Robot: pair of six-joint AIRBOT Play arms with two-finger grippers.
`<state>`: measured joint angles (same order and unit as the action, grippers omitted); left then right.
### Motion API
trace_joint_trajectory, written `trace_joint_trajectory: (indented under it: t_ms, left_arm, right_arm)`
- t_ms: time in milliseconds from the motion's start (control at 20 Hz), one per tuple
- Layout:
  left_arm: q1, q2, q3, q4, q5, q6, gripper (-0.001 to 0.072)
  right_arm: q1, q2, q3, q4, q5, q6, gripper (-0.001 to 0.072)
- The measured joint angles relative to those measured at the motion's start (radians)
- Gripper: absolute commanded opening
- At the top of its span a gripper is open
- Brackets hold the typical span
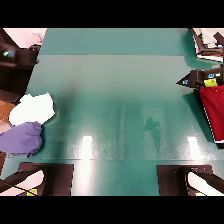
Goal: Fold the shirts.
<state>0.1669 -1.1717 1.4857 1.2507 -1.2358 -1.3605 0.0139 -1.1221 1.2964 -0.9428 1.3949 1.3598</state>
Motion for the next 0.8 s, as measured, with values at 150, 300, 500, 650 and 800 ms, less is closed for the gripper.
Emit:
trace_joint_trajectory:
  t_ms: [150,300,500,650,800]
  left_arm:
    - [0.137,0.026,-0.147,0.028,-0.008,0.000,0.0720]
    - [0.196,0.035,-0.293,0.065,0.050,-0.002,0.0720]
    - [0.224,0.040,-0.476,0.126,0.170,-0.001,0.0720]
    - [0.230,0.040,-0.570,0.145,0.239,-0.002,0.0230]
    - [0.233,0.041,-0.607,0.153,0.263,-0.002,0.0026]
  right_arm:
    - [0.000,0.000,0.000,0.000,-0.002,0.000,0.0019]
    - [0.000,0.000,0.000,0.000,-0.006,0.000,0.0019]
    - [0.000,0.000,0.000,0.000,-0.010,0.000,0.0019]
    - [0.000,0.000,0.000,0.000,-0.014,0.000,0.0019]
    - [0.000,0.000,0.000,0.000,-0.022,0.000,0.0019]
